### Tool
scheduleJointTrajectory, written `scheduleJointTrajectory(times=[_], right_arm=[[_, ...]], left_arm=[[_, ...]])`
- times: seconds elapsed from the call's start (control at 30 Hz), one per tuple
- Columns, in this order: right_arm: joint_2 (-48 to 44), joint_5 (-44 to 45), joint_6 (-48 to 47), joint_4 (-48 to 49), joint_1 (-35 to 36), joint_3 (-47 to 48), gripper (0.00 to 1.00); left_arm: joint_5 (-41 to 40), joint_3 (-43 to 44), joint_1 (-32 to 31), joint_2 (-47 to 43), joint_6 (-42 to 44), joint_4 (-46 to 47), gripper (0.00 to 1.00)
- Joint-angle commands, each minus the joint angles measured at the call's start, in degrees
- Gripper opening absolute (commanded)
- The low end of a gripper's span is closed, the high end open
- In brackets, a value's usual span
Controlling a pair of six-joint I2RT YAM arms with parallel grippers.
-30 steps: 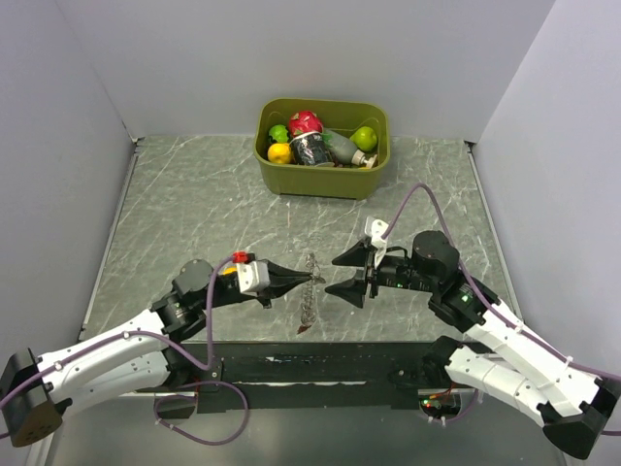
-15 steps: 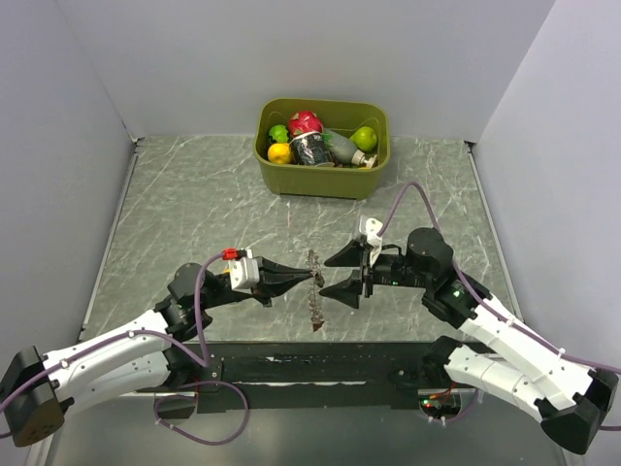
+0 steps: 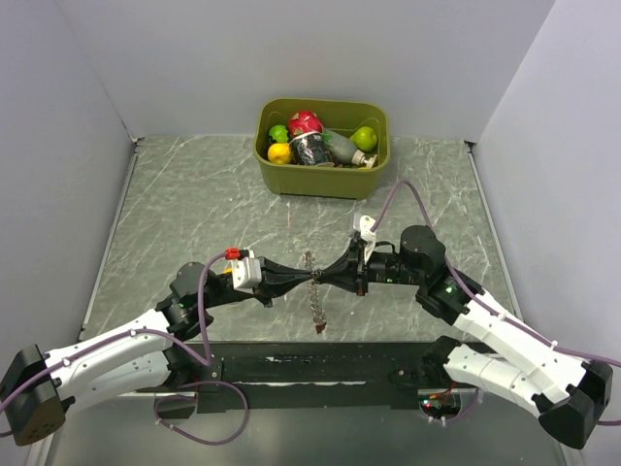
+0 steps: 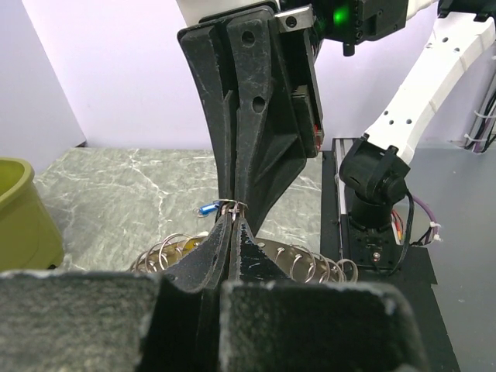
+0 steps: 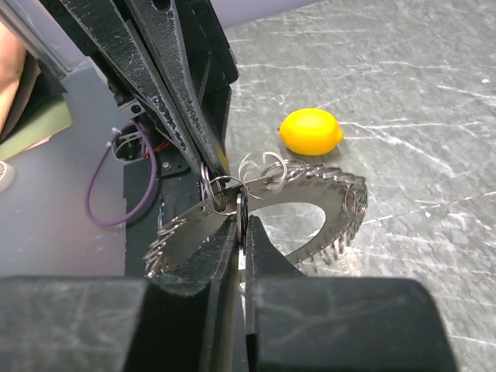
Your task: Put the keys on the keyring
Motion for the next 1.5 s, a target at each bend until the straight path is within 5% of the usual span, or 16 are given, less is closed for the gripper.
scheduleJointTrajectory(times=[0.0,0.9,1.1,1.3,1.47], right_arm=[[-1.67,1.19,-1.08,1.62,-0.23,-0.86,0.03],[-1.23,-0.65,-4.42,0.13,0.13,-4.73,0.02],[-3.42,2.06,-4.42,-1.18,0.04,-3.94,0.24],[-8.51,5.67,-5.12,-3.21,0.13,-2.54,0.68],[-10.9,2.61,-4.6,-0.76,-0.05,-1.57,0.76]], left_arm=[[-0.34,1.44,0.33,-1.39,-0.71,5.6,0.01],[1.85,0.56,2.0,-2.27,-4.48,10.78,0.01],[1.68,0.74,2.09,-2.44,-3.78,8.77,0.01],[2.11,1.35,2.0,-3.24,-2.29,5.07,0.01],[4.75,1.79,2.0,-2.62,-1.5,4.1,0.01]])
